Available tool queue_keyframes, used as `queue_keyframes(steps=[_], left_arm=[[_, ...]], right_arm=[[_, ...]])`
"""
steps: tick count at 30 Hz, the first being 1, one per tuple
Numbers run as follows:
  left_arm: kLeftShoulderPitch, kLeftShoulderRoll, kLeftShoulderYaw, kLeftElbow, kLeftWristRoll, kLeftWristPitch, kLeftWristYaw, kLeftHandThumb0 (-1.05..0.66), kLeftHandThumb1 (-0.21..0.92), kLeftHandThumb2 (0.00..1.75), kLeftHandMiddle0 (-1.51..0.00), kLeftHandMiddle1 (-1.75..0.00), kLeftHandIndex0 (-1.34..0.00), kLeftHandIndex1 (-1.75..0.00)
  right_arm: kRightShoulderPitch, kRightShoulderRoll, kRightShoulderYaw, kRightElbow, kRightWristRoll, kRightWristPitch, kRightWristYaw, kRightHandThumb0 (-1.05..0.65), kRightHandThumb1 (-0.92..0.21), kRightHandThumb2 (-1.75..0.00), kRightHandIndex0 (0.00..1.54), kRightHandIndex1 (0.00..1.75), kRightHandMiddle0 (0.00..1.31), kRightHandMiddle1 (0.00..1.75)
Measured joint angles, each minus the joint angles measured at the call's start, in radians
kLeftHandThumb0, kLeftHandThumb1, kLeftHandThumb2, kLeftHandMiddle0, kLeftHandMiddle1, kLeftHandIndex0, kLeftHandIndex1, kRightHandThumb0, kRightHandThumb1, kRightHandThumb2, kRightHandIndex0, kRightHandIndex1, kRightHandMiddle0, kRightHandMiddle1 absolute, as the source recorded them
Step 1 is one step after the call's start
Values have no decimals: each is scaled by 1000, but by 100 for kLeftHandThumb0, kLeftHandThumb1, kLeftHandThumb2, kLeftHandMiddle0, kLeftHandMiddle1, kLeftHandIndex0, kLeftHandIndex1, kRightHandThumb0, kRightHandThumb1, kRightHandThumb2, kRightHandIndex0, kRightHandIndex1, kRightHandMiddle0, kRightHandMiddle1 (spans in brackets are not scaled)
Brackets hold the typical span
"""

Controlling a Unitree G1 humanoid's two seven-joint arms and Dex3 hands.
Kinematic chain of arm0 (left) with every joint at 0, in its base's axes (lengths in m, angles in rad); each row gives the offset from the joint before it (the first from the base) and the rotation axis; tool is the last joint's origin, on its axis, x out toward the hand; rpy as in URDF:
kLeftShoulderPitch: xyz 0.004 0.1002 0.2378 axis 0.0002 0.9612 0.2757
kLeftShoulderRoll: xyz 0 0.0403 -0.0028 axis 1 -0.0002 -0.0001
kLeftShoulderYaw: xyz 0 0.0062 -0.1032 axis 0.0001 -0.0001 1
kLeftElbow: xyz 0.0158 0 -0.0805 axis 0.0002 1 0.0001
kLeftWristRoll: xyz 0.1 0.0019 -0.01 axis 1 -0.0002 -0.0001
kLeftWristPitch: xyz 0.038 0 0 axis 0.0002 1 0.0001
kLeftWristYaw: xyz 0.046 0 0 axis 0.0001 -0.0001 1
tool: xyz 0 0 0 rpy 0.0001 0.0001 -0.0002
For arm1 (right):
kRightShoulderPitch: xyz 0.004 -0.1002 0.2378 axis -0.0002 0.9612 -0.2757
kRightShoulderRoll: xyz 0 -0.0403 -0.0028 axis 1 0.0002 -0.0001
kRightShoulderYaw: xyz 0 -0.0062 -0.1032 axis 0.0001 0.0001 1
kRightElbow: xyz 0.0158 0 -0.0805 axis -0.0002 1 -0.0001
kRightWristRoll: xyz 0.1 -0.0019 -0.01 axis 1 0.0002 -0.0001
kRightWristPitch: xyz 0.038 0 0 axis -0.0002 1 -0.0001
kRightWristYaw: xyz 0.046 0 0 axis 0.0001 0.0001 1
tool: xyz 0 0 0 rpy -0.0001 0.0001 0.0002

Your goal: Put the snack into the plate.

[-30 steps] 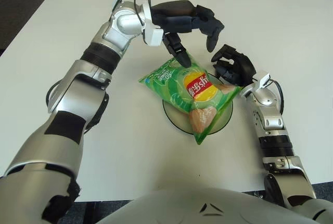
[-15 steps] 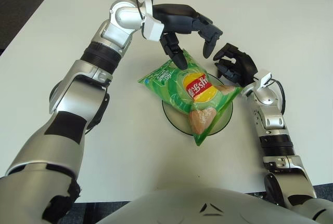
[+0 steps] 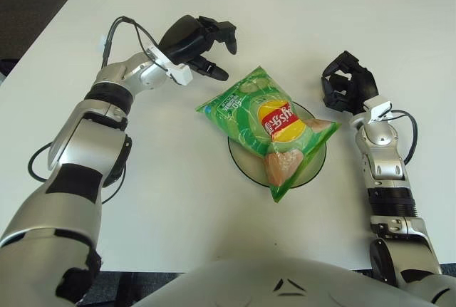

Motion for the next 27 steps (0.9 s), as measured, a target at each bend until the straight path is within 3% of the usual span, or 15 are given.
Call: queue_keyframes(steps=[17,27], left_arm=[[6,24,7,-7,-1,-13,56,-37,92,14,-94,-175,-62,-131],[90,33,63,6,-93,28,90,-37,92,16,-93,-173,-59,-133]], right_arm=[[-3,4,-1,-5,-1,0,-9,-39,-61,-92,91,175,39,175],[-4,3,-11,-4,-12,-3,-12,-39,-61,-93,91,175,40,175]])
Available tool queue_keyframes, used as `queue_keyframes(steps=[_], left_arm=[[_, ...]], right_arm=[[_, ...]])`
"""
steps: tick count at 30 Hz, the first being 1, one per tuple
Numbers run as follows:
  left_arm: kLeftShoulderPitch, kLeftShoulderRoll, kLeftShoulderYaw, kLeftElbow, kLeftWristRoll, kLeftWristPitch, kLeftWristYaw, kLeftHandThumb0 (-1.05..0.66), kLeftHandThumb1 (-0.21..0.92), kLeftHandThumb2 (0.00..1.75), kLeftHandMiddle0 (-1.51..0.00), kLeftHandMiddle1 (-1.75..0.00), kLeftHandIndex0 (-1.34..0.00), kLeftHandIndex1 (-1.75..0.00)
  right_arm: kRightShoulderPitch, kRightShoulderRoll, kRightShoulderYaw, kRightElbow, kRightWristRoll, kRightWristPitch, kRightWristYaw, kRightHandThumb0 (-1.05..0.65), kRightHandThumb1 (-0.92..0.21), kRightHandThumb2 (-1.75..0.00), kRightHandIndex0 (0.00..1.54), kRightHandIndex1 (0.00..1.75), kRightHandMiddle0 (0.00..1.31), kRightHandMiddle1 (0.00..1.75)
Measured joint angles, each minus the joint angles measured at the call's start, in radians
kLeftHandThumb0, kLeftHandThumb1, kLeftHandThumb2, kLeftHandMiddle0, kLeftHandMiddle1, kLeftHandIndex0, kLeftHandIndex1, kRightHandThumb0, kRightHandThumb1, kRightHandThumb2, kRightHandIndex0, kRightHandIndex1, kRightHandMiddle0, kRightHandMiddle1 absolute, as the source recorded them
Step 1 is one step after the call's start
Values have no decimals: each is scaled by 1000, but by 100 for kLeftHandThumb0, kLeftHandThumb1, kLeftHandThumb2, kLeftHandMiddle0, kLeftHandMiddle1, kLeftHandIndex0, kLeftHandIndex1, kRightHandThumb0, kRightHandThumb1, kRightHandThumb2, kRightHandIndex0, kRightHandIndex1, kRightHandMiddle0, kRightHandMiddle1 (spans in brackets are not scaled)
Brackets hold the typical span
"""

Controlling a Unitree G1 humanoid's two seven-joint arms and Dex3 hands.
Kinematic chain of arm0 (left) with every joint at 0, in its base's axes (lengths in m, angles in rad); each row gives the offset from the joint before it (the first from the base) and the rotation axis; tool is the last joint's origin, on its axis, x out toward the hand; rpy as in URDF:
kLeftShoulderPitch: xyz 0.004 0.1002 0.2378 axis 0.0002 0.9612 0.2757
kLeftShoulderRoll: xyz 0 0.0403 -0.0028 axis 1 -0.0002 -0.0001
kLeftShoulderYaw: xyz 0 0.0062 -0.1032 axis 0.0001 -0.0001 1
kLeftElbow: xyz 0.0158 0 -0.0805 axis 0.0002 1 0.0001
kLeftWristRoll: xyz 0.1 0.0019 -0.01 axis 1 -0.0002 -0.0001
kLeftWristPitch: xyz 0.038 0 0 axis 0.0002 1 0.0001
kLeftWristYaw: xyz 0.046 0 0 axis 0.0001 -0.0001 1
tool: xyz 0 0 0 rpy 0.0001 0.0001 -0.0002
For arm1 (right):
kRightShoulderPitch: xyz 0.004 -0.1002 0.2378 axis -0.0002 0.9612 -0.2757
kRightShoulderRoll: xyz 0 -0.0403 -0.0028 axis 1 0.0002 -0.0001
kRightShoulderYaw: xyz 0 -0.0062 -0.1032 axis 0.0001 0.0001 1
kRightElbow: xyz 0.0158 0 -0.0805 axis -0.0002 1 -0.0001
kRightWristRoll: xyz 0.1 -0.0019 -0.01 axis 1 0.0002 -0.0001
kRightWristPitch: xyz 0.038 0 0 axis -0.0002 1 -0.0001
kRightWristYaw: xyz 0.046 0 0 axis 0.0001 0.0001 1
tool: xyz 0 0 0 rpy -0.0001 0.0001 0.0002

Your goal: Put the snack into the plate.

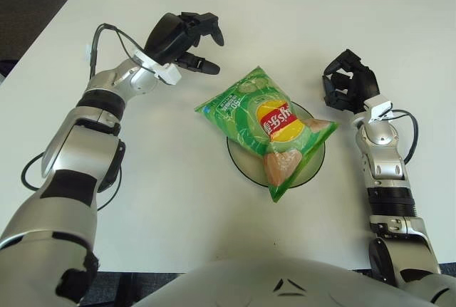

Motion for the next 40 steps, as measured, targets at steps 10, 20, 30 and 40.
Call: queue_keyframes(steps=[10,20,30,40], left_arm=[[103,26,64,-35,-68,168,-21,-37,92,16,-94,-165,-59,-134],[159,16,199,0,-309,139,-157,-37,92,15,-93,-162,-60,-133],[265,-99,344,-112,-686,232,-475,-37,92,20,-95,-174,-55,-138],[548,-355,507,-692,-1078,657,-661,-36,89,39,-90,-175,-39,-157]], right_arm=[[-1,-8,-5,0,-6,0,-2,-39,-61,-93,91,175,39,175],[-1,-23,-10,11,-6,-1,-2,-39,-62,-92,91,175,39,175],[-2,-28,-10,12,-2,-1,-1,-39,-62,-91,90,175,39,175],[-26,68,-120,38,255,-15,31,-37,-73,-77,89,175,32,175]])
